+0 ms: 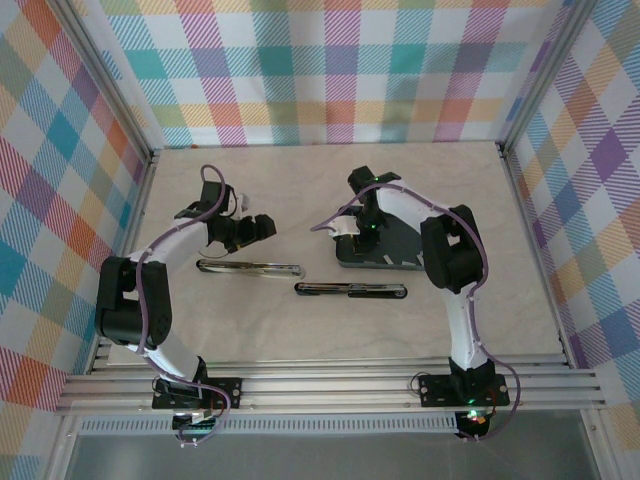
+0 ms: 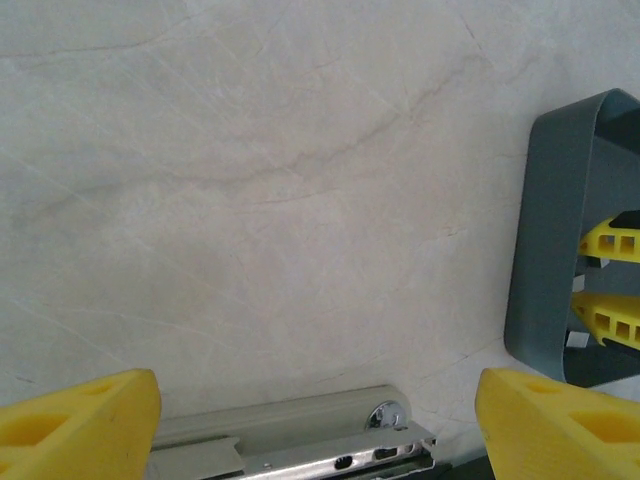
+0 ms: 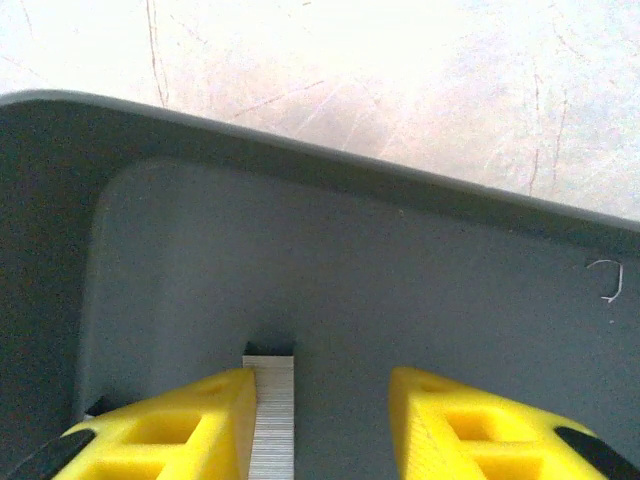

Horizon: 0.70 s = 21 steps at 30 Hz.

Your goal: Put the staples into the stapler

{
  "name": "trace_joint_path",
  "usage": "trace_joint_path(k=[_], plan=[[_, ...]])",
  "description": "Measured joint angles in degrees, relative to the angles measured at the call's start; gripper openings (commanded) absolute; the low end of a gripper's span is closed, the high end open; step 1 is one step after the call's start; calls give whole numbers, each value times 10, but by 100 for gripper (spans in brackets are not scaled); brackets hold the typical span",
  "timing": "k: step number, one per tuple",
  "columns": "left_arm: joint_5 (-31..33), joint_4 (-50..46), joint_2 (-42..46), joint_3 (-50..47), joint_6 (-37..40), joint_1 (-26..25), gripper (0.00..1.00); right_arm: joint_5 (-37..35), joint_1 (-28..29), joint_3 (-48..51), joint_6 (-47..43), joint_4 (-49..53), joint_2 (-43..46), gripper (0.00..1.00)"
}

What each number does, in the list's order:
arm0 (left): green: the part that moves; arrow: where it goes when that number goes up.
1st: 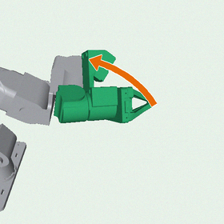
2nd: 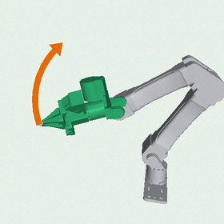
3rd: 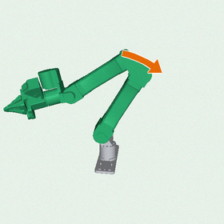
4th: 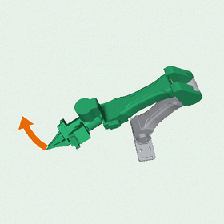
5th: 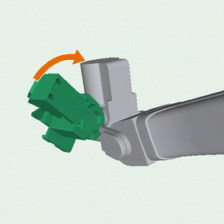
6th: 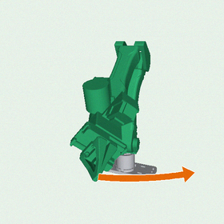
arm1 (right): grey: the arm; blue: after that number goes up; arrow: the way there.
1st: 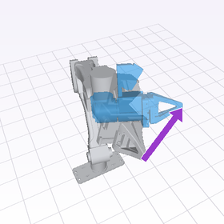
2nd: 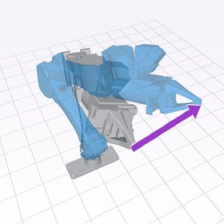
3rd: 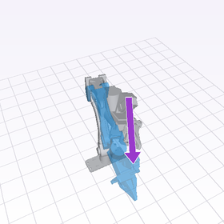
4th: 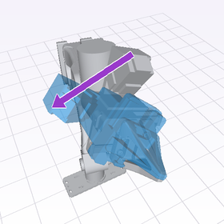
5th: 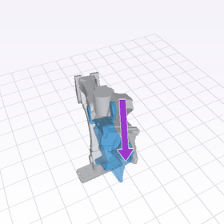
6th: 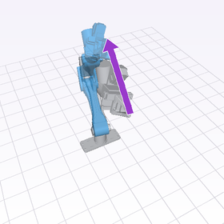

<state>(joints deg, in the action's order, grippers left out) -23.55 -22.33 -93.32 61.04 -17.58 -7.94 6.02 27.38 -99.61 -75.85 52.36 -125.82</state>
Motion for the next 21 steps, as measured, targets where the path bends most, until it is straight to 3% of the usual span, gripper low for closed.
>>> trace_joint_path(k=[21], plan=[[-10, 2, 1, -9, -9, 2, 82, 4, 5, 0, 6, 12, 2, 39]])
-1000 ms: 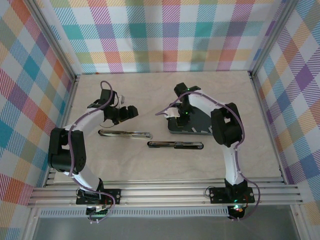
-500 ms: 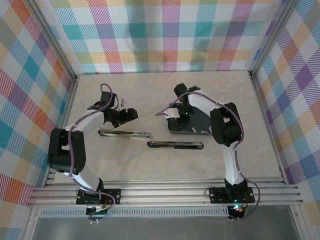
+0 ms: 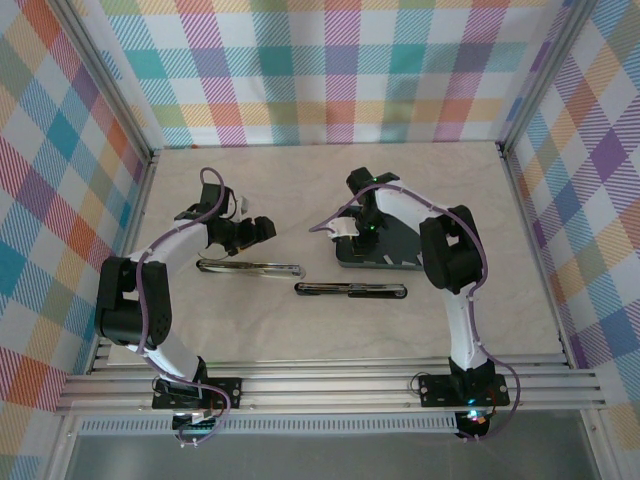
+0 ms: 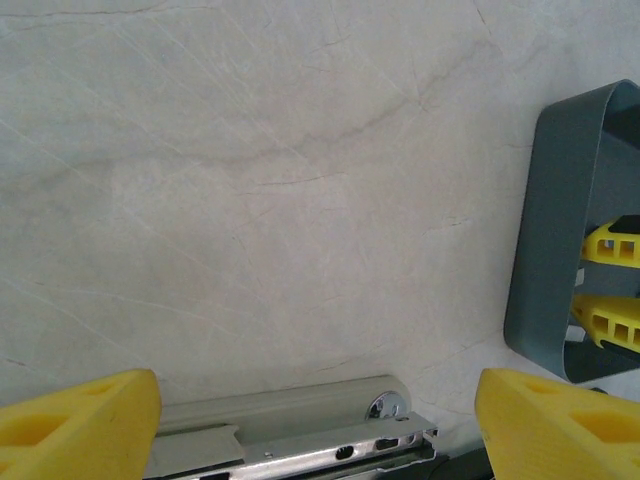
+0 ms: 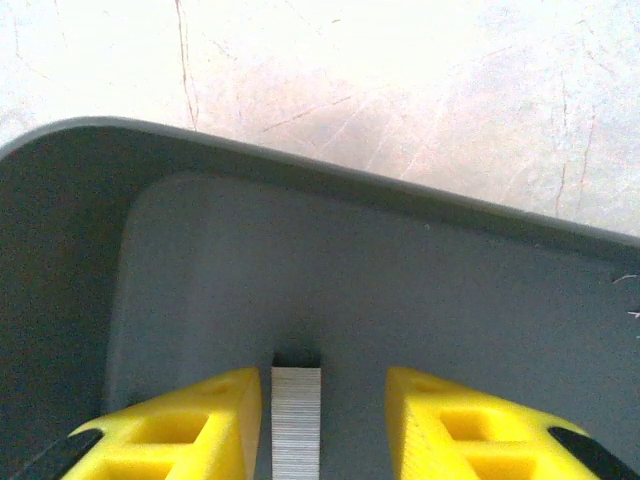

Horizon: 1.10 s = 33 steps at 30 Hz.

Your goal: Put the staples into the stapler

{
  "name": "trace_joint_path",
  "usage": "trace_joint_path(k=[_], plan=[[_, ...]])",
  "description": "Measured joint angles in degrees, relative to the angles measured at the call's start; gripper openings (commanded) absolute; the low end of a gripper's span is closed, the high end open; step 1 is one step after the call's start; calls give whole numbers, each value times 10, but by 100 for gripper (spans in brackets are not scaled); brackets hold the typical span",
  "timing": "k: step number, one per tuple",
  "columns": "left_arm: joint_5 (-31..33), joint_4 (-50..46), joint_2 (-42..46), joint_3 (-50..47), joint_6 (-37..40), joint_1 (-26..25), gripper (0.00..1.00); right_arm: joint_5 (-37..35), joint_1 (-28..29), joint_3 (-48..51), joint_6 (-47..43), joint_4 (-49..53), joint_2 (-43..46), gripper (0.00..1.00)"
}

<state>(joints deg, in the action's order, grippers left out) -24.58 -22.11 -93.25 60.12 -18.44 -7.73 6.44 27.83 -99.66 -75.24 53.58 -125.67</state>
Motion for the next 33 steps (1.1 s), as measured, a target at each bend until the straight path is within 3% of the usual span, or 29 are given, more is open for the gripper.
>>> trace_joint_path(k=[33], plan=[[-5, 14, 4, -18, 0, 0, 82, -24, 11, 3, 17, 6, 8, 35]])
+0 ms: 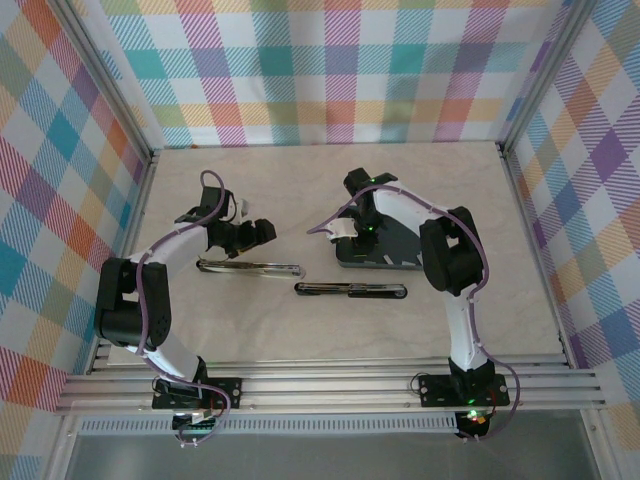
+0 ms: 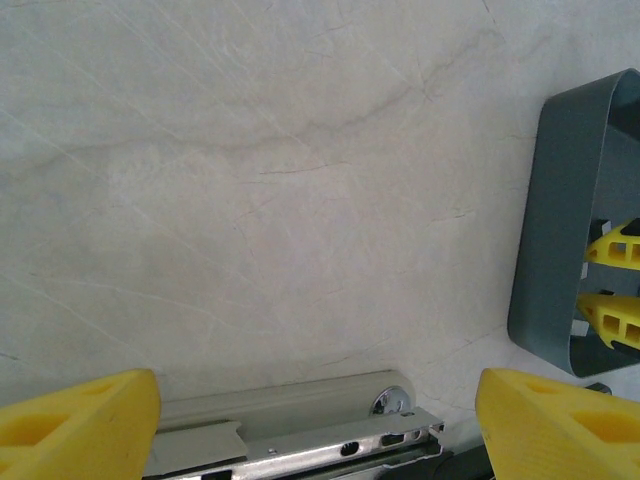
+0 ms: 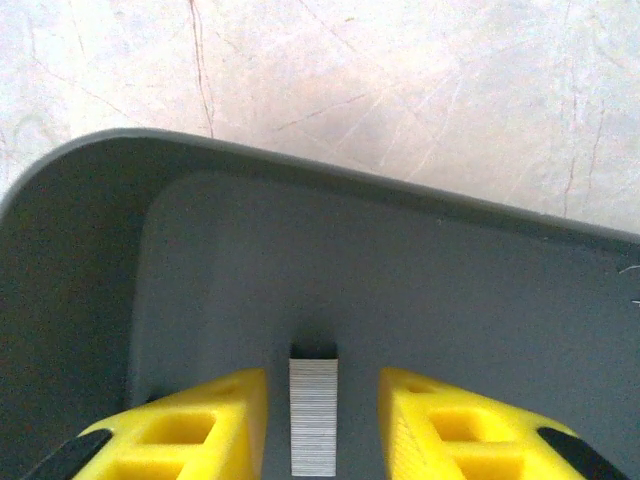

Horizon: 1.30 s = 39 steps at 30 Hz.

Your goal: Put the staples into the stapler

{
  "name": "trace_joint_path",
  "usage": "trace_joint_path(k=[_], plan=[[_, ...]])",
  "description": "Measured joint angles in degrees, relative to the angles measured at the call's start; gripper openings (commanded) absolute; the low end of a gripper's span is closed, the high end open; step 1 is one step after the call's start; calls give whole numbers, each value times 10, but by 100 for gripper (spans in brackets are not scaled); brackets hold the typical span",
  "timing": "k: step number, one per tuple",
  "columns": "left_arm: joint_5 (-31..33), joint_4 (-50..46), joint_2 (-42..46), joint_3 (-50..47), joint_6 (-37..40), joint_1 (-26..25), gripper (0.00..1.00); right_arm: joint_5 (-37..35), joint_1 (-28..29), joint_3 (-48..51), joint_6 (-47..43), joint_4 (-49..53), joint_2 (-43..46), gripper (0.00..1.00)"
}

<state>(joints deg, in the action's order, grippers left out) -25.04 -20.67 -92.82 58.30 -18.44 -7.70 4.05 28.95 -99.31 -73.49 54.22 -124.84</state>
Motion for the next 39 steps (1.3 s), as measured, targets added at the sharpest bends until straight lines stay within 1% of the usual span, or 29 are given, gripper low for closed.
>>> trace_joint_path(k=[4, 9, 17, 26, 33, 39], plan=[[0, 0, 0, 0, 0, 0, 82, 0, 0, 0, 5, 0, -4, 35], [0, 0, 1, 0, 0, 0, 82, 0, 0, 0, 9, 0, -5, 32], [0, 0, 1, 0, 0, 0, 82, -2, 0, 0, 11, -2, -14, 32], [0, 0, 3, -1, 0, 0, 82, -5, 0, 0, 16, -8, -20, 18], [0, -2, 3, -1, 0, 0, 82, -6, 0, 0, 17, -10, -20, 13], [2, -4, 6, -1, 7, 0, 82, -4, 0, 6, 25, -24, -14, 13]])
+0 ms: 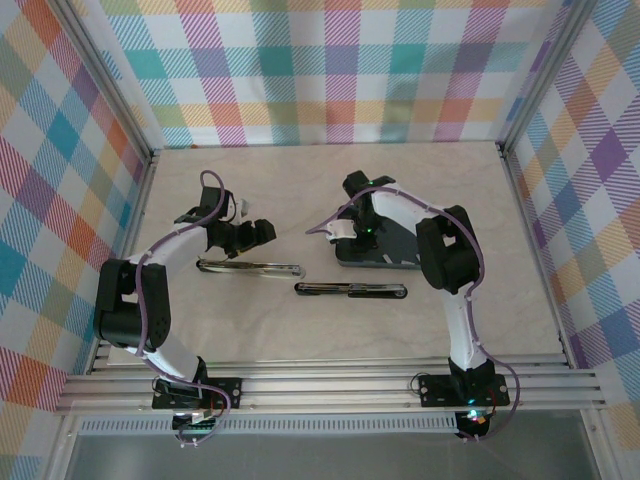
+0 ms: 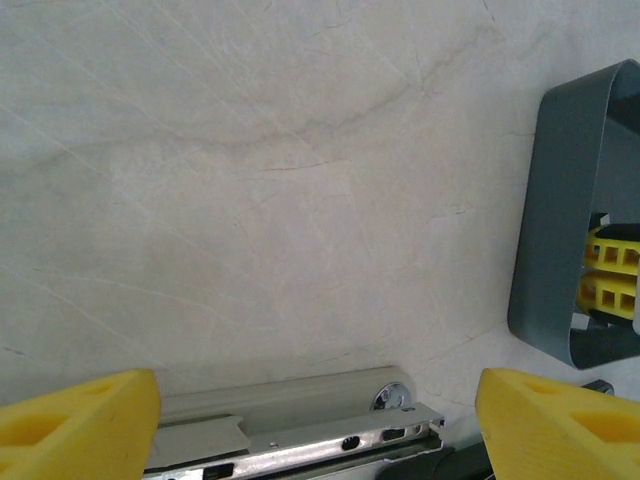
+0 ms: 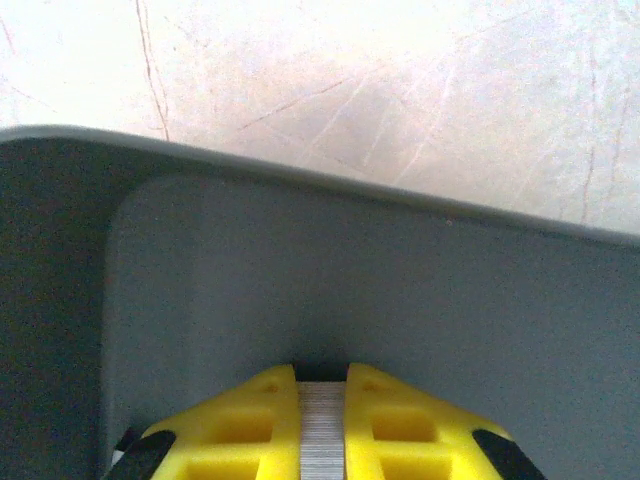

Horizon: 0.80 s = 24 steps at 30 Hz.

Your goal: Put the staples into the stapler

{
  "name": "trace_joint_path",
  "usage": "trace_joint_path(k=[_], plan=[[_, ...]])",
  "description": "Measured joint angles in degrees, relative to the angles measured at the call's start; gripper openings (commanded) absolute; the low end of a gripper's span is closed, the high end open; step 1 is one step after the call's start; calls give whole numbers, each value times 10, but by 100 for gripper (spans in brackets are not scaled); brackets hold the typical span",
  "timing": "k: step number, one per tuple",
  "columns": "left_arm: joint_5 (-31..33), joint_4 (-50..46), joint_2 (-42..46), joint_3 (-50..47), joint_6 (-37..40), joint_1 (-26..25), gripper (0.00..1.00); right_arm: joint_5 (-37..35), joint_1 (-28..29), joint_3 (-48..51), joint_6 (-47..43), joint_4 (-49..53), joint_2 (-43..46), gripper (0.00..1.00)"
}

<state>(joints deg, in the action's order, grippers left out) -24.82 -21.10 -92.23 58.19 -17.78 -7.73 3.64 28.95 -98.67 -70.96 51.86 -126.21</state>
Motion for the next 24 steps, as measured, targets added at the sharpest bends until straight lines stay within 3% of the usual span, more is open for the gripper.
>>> trace_joint_path(k=[24], plan=[[27, -64, -29, 48, 13, 0, 83, 114, -11, 98, 155, -139, 157, 13]])
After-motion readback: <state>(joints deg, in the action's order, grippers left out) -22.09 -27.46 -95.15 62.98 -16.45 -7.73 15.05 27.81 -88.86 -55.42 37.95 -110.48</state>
